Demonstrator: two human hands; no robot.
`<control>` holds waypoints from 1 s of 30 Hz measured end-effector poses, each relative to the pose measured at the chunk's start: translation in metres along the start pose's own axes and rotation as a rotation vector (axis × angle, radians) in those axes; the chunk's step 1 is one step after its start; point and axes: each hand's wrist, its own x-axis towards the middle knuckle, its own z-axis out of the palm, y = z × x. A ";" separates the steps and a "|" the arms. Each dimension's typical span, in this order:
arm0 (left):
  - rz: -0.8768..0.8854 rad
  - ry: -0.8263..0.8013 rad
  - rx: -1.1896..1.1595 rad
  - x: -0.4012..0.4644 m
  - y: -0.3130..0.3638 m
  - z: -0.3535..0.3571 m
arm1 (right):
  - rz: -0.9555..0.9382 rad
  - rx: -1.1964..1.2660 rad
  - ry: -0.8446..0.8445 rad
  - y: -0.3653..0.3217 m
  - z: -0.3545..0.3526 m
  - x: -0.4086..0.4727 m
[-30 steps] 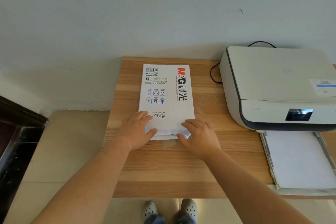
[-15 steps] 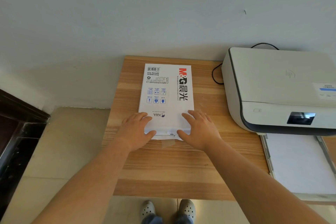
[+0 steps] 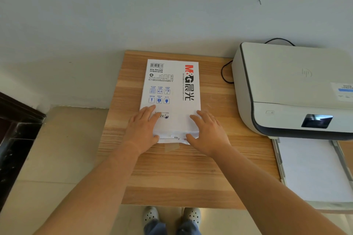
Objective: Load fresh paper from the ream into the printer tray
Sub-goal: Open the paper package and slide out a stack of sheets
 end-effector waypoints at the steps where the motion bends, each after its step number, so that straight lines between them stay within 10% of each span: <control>1: 0.014 -0.006 0.009 0.000 -0.001 0.002 | -0.004 0.002 0.002 0.000 0.000 0.001; 16: 0.122 -0.006 0.274 0.006 -0.001 0.016 | -0.046 0.002 0.008 -0.004 0.008 0.004; 30: 0.246 0.265 -0.095 0.001 -0.019 -0.002 | -0.053 -0.011 -0.003 -0.005 0.007 0.002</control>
